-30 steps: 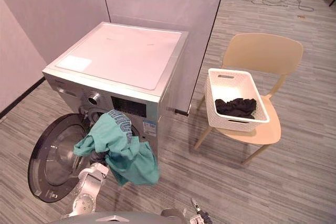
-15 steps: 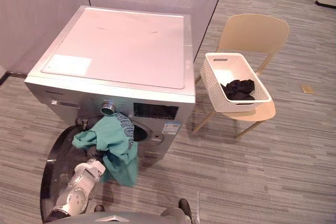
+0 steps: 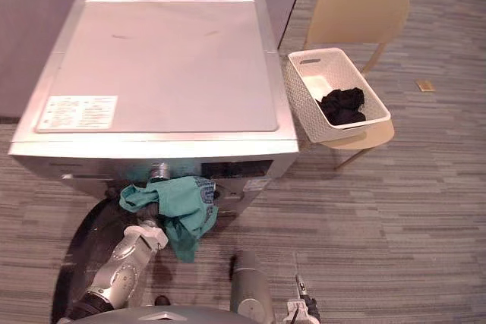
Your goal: Pick up the laundry basket with both hands and put the clothes into the washing machine.
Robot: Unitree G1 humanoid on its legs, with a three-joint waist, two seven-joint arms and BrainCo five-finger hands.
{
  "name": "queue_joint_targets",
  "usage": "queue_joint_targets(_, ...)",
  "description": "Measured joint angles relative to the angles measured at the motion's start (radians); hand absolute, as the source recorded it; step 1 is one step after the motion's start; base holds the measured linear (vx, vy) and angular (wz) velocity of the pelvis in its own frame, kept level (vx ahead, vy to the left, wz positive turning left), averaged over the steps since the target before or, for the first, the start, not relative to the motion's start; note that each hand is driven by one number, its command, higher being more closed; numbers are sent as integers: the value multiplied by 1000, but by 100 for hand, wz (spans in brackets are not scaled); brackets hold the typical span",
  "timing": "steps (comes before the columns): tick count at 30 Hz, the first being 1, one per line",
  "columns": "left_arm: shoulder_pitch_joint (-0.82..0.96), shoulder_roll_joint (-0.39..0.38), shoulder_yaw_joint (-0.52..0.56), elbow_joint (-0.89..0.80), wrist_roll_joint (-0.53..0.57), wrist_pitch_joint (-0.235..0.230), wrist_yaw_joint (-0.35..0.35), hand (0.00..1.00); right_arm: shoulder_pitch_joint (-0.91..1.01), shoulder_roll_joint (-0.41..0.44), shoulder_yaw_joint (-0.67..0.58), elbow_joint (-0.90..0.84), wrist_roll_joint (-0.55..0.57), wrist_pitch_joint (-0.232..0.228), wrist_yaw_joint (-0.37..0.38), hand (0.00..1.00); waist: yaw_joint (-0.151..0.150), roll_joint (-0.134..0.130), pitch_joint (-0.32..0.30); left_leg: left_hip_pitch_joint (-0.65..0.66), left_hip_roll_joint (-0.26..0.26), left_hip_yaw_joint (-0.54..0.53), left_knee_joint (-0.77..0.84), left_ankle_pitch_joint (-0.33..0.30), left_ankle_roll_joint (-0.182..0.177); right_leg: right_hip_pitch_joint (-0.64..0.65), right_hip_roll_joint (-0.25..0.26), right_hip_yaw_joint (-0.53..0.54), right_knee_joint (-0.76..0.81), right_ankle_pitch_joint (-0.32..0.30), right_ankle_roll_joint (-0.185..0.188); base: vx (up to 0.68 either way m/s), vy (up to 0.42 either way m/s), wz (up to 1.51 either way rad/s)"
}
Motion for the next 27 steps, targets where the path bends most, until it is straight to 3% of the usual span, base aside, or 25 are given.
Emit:
queue_joint_targets(1,14,-53,2,4,0,7,7,100,-3,-16,1,-3,0,1,-1,0,16,23,33,-32,40,-12,71,-16,-5,4,5,-33,28,-14,-4,163,-252,75)
queue_joint_targets(3,17,-88,1,4,-1,8,8,100,-2,-18,15,-27,0,3,0,0,37,41,56,-107,93,-13,213,-28,14,10,11,-71,61,-21,-17,90,-224,48)
queue_joint_targets(6,9,-89,6,-21,-5,2,15,100,-17,-23,91,-94,-1,0,4,0,50,24,69,-227,137,-24,371,-59,36,-52,14,-88,145,-29,-24,-74,-145,26)
queue_joint_targets(7,-20,-87,14,-34,-11,-3,17,100,-31,-24,104,-132,-1,-3,4,0,56,4,80,-276,144,-14,410,-93,37,-95,14,-77,177,-56,-23,-173,-63,2)
queue_joint_targets(8,-57,-89,19,-51,-12,-10,22,100,-45,-28,118,-163,1,-11,2,0,57,-2,84,-341,158,-19,461,-153,12,-156,22,-71,202,-91,-46,-227,-57,2)
queue_joint_targets(10,-117,-88,36,-53,-12,-17,36,100,-71,-25,137,-177,1,-15,3,0,62,-17,100,-443,175,-34,542,-171,9,-241,24,-67,233,-91,-42,-238,-28,-15)
queue_joint_targets(11,-168,-87,67,-51,-12,-20,56,100,-85,-5,147,-200,2,-14,0,0,62,-41,133,-506,198,-41,594,-183,10,-295,25,-71,250,-90,-46,-174,-14,-28)
queue_joint_targets(13,-223,-85,100,-51,-11,-26,84,100,-88,12,167,-215,2,-17,-1,0,56,-52,172,-568,213,-53,648,-198,6,-343,25,-75,272,-86,-49,-146,-7,-17)
queue_joint_targets(19,-383,-75,225,-27,-2,-62,172,100,-95,29,201,-375,6,-46,-5,0,48,-46,196,-784,268,-61,811,-239,18,-555,42,-65,361,-48,-84,-77,9,-26)
queue_joint_targets(22,-498,-64,309,23,-1,-70,233,100,-96,34,205,-440,24,-60,-4,0,37,-46,225,-844,278,-66,860,-254,24,-615,42,-58,394,-47,-84,-39,17,-12)
queue_joint_targets(27,-719,29,423,112,-10,-102,287,100,-96,37,207,-449,25,-72,-4,0,24,-46,250,-931,302,-61,927,-283,33,-704,62,-38,413,-27,-77,-76,19,-23)
